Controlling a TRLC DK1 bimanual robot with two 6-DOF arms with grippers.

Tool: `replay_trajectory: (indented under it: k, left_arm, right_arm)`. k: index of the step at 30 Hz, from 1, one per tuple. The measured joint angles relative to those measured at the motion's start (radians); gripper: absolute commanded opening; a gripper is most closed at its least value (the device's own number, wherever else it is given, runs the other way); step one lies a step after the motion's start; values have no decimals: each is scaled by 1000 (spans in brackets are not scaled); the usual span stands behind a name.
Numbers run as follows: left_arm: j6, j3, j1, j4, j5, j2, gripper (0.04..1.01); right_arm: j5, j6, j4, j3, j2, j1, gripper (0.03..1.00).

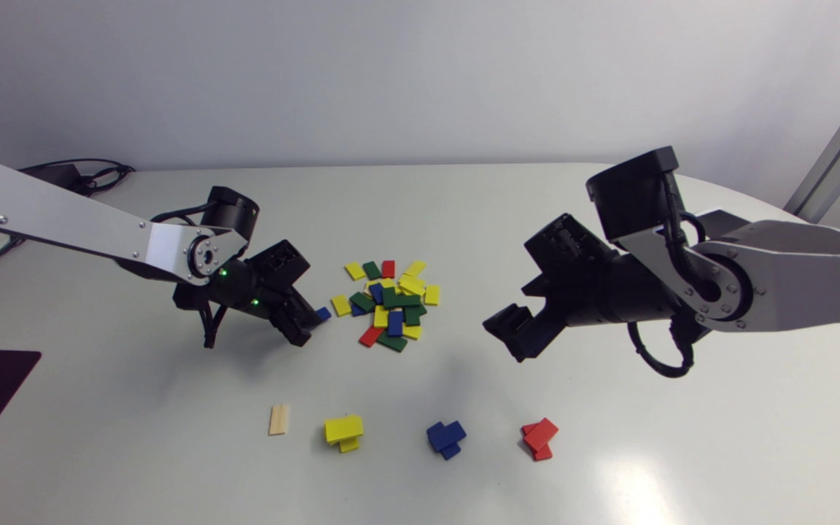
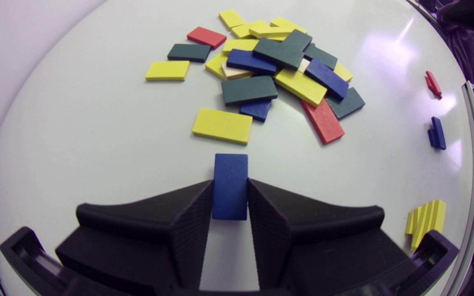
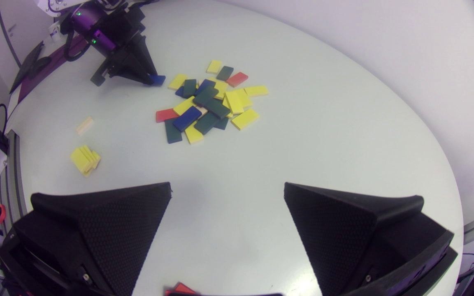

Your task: Take domino bricks one by one from the mixed stack on the table and place each onto the existing stack of the same color.

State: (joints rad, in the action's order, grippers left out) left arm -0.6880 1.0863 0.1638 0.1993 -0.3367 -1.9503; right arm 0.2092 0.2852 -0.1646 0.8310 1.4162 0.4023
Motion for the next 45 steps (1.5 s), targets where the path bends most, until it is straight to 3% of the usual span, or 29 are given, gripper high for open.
replay_trajectory:
  k: [11,20,24,28,45]
  left_arm:
    - [-77,-68,79,18,-10,156,259]
    - [-180,-93,159,114,-85,197,257]
    - [-204,-90,195,182,-116,204,257]
    - [-214,-66,225,246,-140,204,257]
    - [-217,102,380,311,-154,148,259]
  right_arm:
    - [26,19,-24,-4,-68,-21,966]
    - [85,107,-69,-5,-100,-23,966]
    - [134,150,-81,-14,-102,-22,966]
    - [158,188,-98,-15,-98,-14,966]
    - [212,285,-105,19,70,64,964]
